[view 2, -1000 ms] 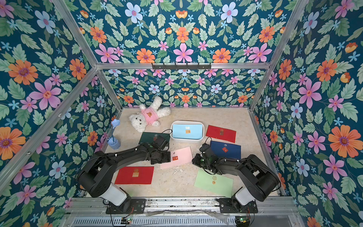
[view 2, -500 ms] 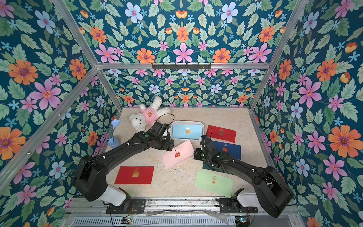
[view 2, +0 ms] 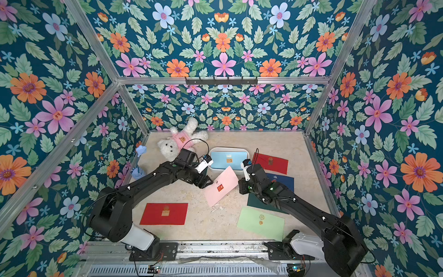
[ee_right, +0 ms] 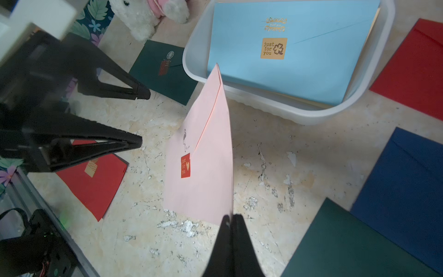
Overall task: Put the sealed envelopes into the storage box
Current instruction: Pick up the envelope from the center of the board.
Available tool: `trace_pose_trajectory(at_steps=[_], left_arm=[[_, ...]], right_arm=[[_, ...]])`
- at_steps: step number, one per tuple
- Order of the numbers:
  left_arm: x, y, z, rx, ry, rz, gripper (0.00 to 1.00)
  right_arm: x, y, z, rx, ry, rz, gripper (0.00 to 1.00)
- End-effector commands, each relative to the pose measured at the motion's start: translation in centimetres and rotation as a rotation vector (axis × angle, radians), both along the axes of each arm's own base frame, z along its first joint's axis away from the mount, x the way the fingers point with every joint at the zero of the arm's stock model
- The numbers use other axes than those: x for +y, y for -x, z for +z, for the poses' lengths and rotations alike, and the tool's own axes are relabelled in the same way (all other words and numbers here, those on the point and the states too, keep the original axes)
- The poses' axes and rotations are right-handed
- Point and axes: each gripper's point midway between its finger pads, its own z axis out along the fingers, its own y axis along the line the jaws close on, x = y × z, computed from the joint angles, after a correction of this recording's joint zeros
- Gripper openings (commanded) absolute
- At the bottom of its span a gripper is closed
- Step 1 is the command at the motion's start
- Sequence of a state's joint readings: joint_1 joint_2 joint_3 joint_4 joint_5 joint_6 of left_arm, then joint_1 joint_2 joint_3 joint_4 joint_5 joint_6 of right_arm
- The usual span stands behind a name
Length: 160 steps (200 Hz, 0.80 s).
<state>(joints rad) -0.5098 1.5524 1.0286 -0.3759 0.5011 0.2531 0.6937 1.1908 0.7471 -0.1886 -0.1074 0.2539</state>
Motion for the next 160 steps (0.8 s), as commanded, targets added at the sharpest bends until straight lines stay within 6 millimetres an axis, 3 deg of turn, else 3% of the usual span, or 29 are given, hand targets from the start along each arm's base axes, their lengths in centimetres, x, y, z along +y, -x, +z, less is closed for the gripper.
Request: trace_pose_trajectory(at_steps=[1,35,96,160], left_arm=[[-1.9,0.4,1.1,-0.080,0.105,-0.152,0.85],[-2.1,0.5,0.2,-0.077,0.155,-0.216,0.85],[-2.9,-0.7,-0.6,-0.046,0.201,-0.245,0.84],[-3.7,0.7,-1.3,0.058,0.260,-0.320,0.70]], right_arm=[[0.4,0.4,0.8,-0.050,0.010,0.076,0.00],[0.7,0.6,2.3,-0.110,-0.013,0.118,0.00],[1.2,0.5,2.6,-0.119,-0.002,0.155,0.00],[2.0,-0.3,3.1,-0.144,-0.014,0.165,0.00]])
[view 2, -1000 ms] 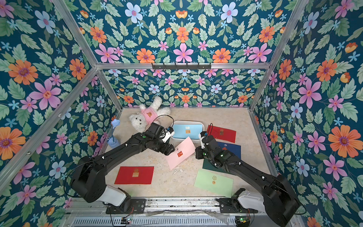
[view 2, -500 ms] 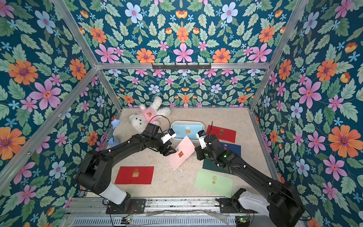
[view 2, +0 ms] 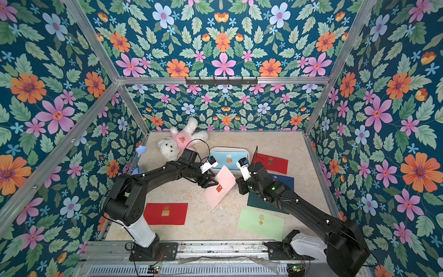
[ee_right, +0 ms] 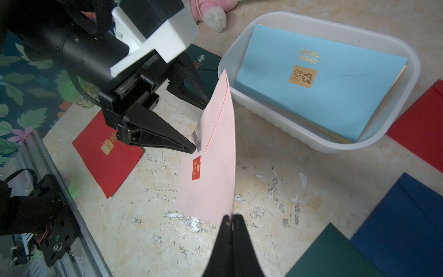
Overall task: Put the sealed envelopes into the storage box
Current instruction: Pick up the envelope from the center of the board, then pick up the storage box at the center of the board.
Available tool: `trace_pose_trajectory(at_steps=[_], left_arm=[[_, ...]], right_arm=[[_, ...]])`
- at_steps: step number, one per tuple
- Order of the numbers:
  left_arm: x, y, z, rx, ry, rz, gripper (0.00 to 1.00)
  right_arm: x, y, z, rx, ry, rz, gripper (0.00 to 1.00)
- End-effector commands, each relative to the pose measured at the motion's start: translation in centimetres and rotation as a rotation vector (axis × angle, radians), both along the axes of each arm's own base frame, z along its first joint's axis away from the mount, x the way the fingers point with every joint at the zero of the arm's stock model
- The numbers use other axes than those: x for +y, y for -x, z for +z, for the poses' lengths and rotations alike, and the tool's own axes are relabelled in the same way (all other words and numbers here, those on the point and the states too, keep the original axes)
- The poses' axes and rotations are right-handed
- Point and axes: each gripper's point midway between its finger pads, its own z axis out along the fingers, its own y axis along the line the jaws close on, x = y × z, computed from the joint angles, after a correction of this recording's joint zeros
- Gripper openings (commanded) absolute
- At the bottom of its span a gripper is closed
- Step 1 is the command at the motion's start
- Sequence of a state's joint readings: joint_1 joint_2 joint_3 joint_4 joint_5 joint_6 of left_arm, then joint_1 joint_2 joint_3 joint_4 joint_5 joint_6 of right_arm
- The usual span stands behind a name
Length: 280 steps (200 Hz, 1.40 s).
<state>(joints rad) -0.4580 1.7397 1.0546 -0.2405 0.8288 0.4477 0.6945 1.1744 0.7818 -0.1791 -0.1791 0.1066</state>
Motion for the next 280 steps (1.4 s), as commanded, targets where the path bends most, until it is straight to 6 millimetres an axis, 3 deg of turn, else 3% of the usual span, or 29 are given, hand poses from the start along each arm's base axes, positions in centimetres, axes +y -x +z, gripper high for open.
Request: trace_pose_trajectory(at_steps=[1,22,69,108,113,141,190,232,254,280], left_arm=[[-0.6,1.2,0.5,0.049,0.049,-0.066,0.70],[-0.8,1.4,0.6,0.097,0.046,-0.086,0.62],[-0.4,1.7,0.6,0.124,0.013,-0.089,0.31],[-0.2,2.0,1.3,0.134,-0.001,-0.084,0.14],[-0.2,2.1,1.4,0.141,0.002,-0.086,0.12],[-0.2,2.7,2.8,0.173,0.022,-0.083,0.09],[0.4,2.8,4.7,0.147,0.002,-0.019,0.00],[1.5,0.9,4.8,0.196,-0.105,0.146,0.00],[2.5,-0.3,5.3,0.186,-0.147,0.269,0.00],[3.1,-0.8,7.9,0.134,-0.114,0.355,0.00]], right_arm=[[0.6,-0.6,0.8,-0.040,-0.014,0.017,0.00],[0.8,-1.1,0.7,-0.046,-0.006,0.008,0.00],[0.6,-2.1,-0.5,-0.049,0.046,-0.009,0.00],[-0.8,-3.1,-1.4,-0.022,0.081,-0.051,0.00],[-1.0,-3.2,-1.5,-0.017,0.081,-0.056,0.03],[-2.5,-4.2,-2.0,0.004,0.096,-0.109,0.26],[-5.2,-5.8,-2.5,-0.005,0.121,-0.209,0.48],[-8.4,-9.7,-4.3,0.099,0.088,-0.417,0.49],[-8.3,-11.8,-4.6,0.131,0.095,-0.466,0.49],[-7.6,-14.0,-4.9,0.154,0.106,-0.491,0.47]])
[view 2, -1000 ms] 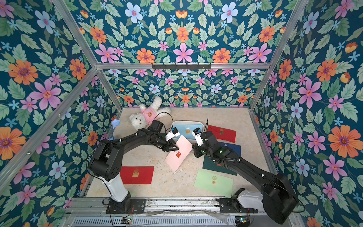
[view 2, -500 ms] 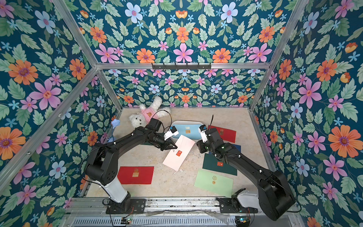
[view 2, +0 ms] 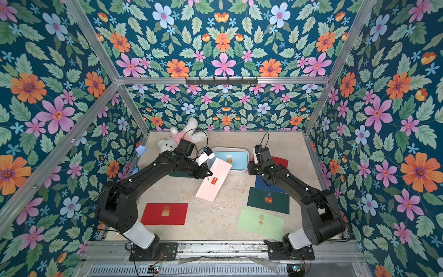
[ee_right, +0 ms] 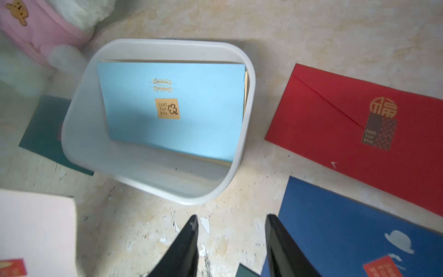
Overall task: Put the sealed envelopes into the storage box
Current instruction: Pick up the storage box at the center of the board.
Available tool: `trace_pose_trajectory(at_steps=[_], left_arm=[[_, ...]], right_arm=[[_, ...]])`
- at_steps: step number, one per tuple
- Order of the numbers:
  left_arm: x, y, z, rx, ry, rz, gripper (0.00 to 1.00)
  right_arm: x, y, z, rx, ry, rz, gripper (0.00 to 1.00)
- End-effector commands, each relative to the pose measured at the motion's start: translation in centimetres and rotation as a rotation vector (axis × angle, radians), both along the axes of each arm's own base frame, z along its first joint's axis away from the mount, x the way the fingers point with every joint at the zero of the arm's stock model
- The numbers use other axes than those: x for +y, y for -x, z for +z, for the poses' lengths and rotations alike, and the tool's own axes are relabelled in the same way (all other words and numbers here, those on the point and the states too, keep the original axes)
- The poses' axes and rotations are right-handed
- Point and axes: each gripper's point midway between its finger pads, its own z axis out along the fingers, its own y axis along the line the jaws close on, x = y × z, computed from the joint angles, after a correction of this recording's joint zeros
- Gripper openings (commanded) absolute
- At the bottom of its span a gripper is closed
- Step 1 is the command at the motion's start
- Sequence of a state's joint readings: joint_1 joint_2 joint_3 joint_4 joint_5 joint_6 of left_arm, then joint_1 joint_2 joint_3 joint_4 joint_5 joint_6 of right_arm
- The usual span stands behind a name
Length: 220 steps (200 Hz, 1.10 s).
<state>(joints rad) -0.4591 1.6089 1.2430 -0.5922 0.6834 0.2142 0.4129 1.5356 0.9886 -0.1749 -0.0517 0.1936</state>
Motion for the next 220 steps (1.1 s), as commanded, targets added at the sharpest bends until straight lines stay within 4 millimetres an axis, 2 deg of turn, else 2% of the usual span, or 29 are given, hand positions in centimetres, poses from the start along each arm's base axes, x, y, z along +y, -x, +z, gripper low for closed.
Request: trace_pose_trajectory(at_steps=[1,13,15,18,35,68,87,166,193,220], left_arm=[[1.1,-0.8,1.6,-0.021,-0.016,0.130,0.00],[1.3,-0.8,2.8,-0.045,-0.002,0.158,0.00],[1.3,-0.8,3.0,-0.047,0.000,0.162,0.00],[1.5,-0.8,3.3,-0.053,0.000,0.171,0.00],[2.1,-1.1,4.7,-0.090,0.000,0.218,0.00],[3.3,-1.5,7.6,-0.170,0.006,0.300,0.00],[3.6,-1.7,8.8,-0.194,0.003,0.319,0.00],[3.7,-2.3,9.4,-0.192,-0.016,0.336,0.00],[3.5,-2.2,9.5,-0.184,-0.028,0.302,0.00],[2.6,-1.4,9.3,-0.158,-0.042,0.190,0.00]], right_arm=[[0.0,-1.6,-0.4,0.029,0.001,-0.061,0.47],[0.1,-2.5,-0.4,0.043,0.004,-0.077,0.47],[0.1,-2.6,-1.4,0.068,0.016,-0.080,0.46],[0.1,-2.8,-1.9,0.082,0.022,-0.084,0.46],[0.1,-3.7,-2.8,0.122,0.033,-0.102,0.45],[0.0,-4.2,-4.4,0.166,0.045,-0.105,0.44],[0.0,-4.1,-5.1,0.185,0.039,-0.102,0.39],[0.6,-4.1,-5.7,0.223,0.038,-0.070,0.12],[0.7,-3.9,-4.8,0.211,0.033,-0.048,0.06],[0.6,-3.1,-3.5,0.192,0.042,-0.005,0.03]])
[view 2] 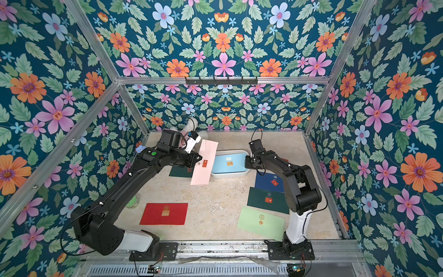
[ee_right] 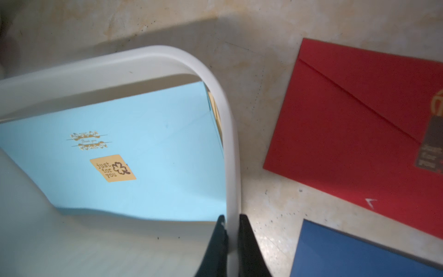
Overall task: Put the sealed envelopes into the storage box
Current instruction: Pick up the storage box at the center of the board, then place the envelope in the storage box.
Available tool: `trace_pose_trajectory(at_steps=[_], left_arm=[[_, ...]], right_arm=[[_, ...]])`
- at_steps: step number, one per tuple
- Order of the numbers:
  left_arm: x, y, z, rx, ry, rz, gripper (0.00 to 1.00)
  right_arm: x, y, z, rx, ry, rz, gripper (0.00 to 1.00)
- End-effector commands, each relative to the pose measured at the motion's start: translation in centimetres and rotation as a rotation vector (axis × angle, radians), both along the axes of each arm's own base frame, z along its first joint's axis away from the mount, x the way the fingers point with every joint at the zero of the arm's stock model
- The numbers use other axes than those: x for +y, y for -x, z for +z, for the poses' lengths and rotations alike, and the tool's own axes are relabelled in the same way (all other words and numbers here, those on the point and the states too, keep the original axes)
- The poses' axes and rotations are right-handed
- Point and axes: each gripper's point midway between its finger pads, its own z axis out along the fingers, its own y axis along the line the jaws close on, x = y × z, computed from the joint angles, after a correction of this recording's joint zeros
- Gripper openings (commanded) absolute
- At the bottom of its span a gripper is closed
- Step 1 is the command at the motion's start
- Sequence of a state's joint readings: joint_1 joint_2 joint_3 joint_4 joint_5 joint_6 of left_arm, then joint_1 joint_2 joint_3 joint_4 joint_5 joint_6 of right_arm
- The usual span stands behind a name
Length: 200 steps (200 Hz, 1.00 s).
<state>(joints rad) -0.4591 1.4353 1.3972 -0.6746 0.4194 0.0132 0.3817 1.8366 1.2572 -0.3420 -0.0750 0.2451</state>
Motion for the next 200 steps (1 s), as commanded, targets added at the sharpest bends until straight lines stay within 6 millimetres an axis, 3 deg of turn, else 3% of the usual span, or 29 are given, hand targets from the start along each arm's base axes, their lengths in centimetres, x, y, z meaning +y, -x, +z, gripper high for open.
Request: trace_pose_trajectory(at_steps=[1,34,50,55,88,113,162,200], left_arm=[[-0.7,1.1,-0.3,0.025,-0.023,-0.114,0.00],[-1.9,1.7,-0.8,0.063,-0.032,-0.232,0.00],[-2.2,2.9,-1.4,0.093,-0.053,-0.292,0.00],[-2.4,3.1,-1.5,0.095,-0.054,-0.305,0.00],[-2.5,4.0,-1.6,0.088,-0.088,-0.399,0.00],[-2.8,4.2,-1.9,0.098,-0.103,-0.455,0.00],[-4.3,5.3,-4.9,0.159,-0.163,-0.533,0.00],[-5.4,5.7,-5.9,0.163,-0.169,-0.564,0.00]], right_arm=[[0.1,0.8,1.2,-0.015,0.004,0.056,0.02],[1.0,3.3,3.1,-0.057,0.031,0.177,0.00],[2.0,5.2,3.0,-0.052,0.077,0.260,0.00],[2.3,5.7,4.2,-0.084,0.074,0.282,0.00],[4.0,8.5,5.1,-0.110,0.059,0.380,0.00],[4.5,9.6,6.0,-0.140,0.021,0.408,0.00],[4.9,11.3,7.8,-0.171,0.011,0.485,0.00],[5.3,12.1,8.7,-0.181,0.017,0.524,0.00]])
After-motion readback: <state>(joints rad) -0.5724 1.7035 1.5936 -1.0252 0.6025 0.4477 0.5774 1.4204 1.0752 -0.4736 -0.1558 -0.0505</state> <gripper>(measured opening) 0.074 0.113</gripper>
